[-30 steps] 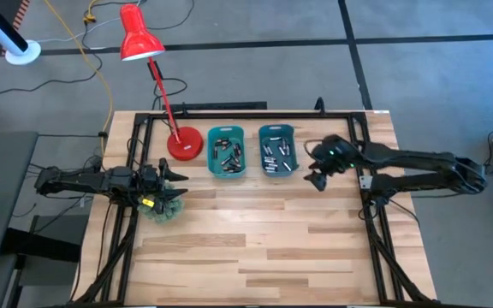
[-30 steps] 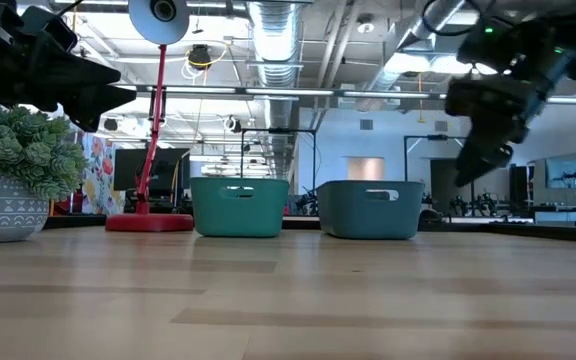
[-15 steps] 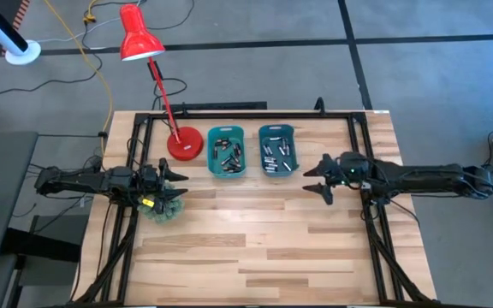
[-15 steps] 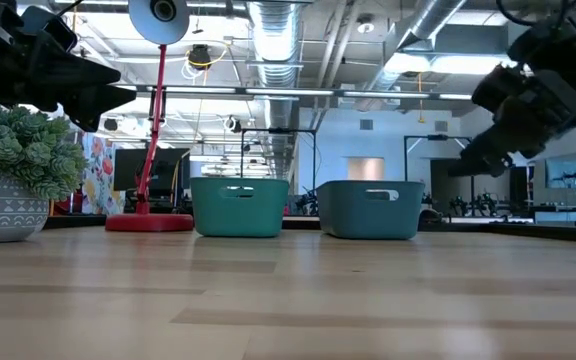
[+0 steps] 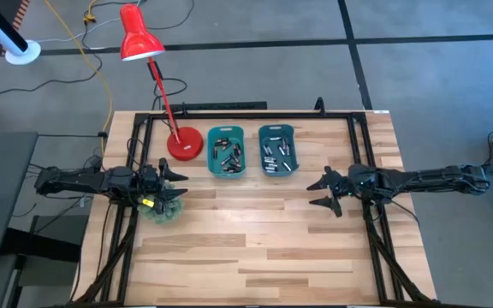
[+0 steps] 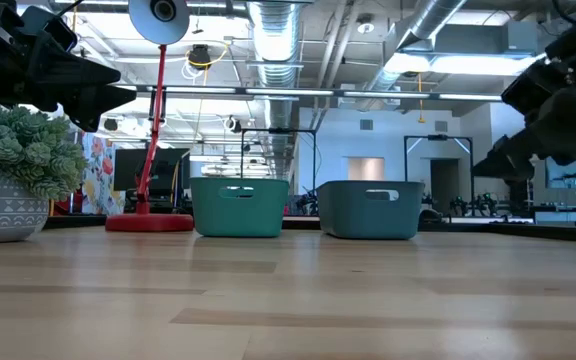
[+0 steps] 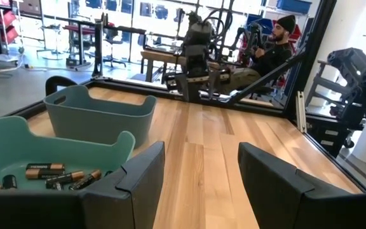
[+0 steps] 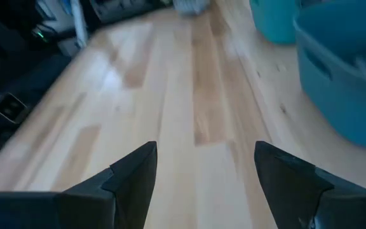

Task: Sort batteries
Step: Return to Home Position

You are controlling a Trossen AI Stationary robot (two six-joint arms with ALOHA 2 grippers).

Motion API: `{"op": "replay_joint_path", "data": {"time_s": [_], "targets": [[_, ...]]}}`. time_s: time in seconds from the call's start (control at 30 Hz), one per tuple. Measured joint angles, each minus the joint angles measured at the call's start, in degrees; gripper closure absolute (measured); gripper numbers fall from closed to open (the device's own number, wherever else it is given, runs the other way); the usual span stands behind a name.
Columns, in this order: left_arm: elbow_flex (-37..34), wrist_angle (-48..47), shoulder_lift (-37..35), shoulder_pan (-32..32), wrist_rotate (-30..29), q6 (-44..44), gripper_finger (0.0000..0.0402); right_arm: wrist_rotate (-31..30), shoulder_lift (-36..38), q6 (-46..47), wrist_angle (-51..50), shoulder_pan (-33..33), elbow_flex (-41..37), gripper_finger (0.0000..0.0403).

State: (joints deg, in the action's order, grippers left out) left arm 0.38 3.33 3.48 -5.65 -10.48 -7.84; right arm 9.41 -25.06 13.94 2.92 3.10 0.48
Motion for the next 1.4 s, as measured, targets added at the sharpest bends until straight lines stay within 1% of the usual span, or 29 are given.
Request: {"op": "replay_joint_path", "data": {"time_s": [0.1, 0.23, 0.4, 0.57, 0.73, 1.03, 1.17, 1.4], "targets": [[0.0, 0.0, 0.0, 0.0, 0.0, 0.2, 0.0207, -0.8, 2.7, -0.6, 0.3, -1.1, 0.0, 0.0124], [0.0, 0.0, 0.0, 0.0, 0.0, 0.0, 0.0207, -3.3, 6.5, -2.1, 0.1, -1.2, 0.0, 0.0124], [0.0, 0.0, 0.0, 0.0, 0.0, 0.2, 0.0207, -3.5, 11.8, -2.9, 0.4, -1.1, 0.0, 0.0124], [0.0, 0.0, 0.0, 0.0, 0.0, 0.0, 0.0207, -5.1, 18.8, -4.5, 0.8, -1.0, -0.1, 0.0124], [0.0, 0.0, 0.0, 0.0, 0.0, 0.0, 0.0207, -5.3, 25.1, -4.9, -0.1, -1.1, -0.1, 0.0124], [0.0, 0.0, 0.0, 0.0, 0.0, -0.1, 0.0207, -5.3, 25.0, -4.1, -0.8, -4.6, -0.1, 0.0124], [0.0, 0.0, 0.0, 0.0, 0.0, -0.1, 0.0207, -5.4, 24.9, -5.4, -0.9, -6.8, -0.1, 0.0124], [0.0, 0.0, 0.0, 0.0, 0.0, -0.1, 0.0207, -8.9, 22.4, -7.0, -1.7, -7.3, -0.2, 0.0124]]}}
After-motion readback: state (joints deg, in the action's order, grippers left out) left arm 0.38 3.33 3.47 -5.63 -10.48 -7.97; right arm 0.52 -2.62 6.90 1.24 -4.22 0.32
